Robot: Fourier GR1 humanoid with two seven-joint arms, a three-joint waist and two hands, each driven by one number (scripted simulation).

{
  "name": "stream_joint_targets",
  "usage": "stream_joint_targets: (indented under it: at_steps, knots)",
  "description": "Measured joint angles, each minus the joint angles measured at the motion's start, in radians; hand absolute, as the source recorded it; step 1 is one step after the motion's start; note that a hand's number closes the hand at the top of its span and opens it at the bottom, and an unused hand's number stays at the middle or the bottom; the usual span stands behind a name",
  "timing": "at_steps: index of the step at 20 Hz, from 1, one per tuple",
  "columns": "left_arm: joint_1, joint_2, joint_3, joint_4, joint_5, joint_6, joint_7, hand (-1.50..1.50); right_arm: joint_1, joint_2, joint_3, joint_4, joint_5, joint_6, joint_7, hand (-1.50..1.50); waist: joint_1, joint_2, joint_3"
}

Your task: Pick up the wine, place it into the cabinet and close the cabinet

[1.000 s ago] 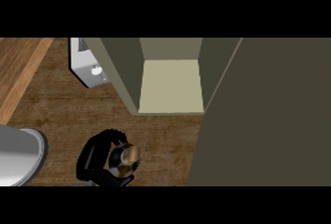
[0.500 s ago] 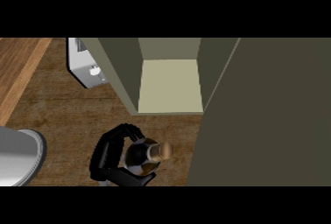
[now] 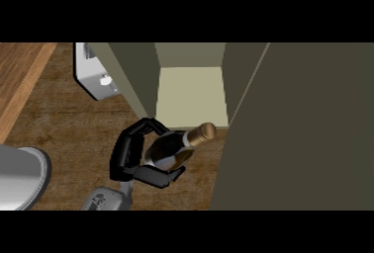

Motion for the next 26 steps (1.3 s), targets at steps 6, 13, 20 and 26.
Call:
stream_joint_targets:
  at_steps: [6,13,20,26]
  knots:
    - [-0.127,0.001,0.026,0.113,-0.002,0.038,0.007,1.50,0.003,-0.015,-0.018,0.000,-0.006,0.002,-0.020,-1.50,-0.003,0.002,0.000]
    - [-0.262,0.000,0.020,0.267,0.032,0.073,0.004,1.50,0.046,-0.028,-0.031,0.001,-0.018,0.019,-0.073,-1.50,-0.009,0.003,0.000]
    - [-0.406,0.000,0.038,0.422,0.095,0.075,-0.017,1.50,0.071,-0.022,-0.035,0.004,-0.029,0.030,-0.113,-1.50,-0.013,0.005,0.000]
    - [-0.524,-0.001,0.003,0.573,0.193,0.125,-0.066,1.50,0.088,-0.019,-0.017,0.005,-0.036,0.039,-0.142,-1.50,-0.027,0.008,0.000]
